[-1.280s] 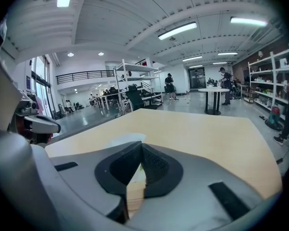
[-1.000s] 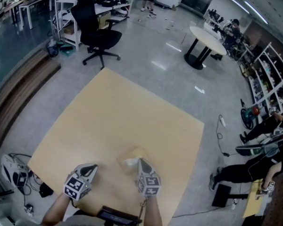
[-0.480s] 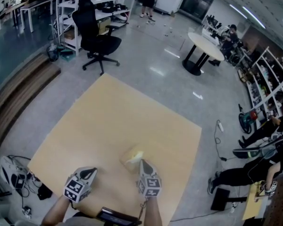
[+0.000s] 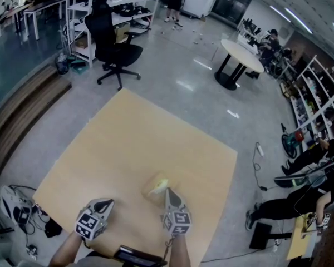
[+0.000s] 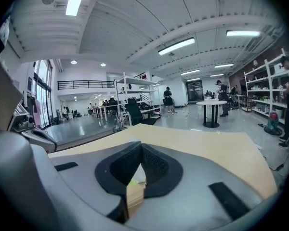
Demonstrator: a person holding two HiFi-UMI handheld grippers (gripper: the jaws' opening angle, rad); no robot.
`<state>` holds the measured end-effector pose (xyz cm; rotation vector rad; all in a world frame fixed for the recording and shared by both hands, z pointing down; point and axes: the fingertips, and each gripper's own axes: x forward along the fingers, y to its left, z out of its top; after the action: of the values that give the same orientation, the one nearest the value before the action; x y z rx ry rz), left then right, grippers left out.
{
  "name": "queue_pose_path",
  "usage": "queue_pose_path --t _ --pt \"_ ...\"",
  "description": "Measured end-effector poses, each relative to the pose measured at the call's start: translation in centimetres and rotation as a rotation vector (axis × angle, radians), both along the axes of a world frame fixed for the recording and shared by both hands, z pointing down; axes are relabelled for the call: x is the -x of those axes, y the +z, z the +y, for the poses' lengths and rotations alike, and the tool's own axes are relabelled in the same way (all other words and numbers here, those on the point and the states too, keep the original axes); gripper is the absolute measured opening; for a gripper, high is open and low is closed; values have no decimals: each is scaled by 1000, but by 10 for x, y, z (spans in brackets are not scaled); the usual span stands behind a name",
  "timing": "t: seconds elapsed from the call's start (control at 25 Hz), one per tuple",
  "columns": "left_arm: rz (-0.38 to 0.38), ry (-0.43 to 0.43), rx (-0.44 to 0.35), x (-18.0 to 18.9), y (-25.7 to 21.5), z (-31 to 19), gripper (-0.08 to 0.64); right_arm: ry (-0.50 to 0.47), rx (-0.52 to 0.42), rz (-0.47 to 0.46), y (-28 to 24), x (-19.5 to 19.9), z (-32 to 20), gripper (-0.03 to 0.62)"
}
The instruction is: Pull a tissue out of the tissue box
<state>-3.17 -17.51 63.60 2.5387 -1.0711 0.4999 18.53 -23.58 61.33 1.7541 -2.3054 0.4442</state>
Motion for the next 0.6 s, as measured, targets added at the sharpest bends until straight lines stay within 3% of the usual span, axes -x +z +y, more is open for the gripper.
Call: queue_pose_path --t 0.6 --pt "0 5 -16 -2 1 2 6 12 -72 -11 -30 -5 4 2"
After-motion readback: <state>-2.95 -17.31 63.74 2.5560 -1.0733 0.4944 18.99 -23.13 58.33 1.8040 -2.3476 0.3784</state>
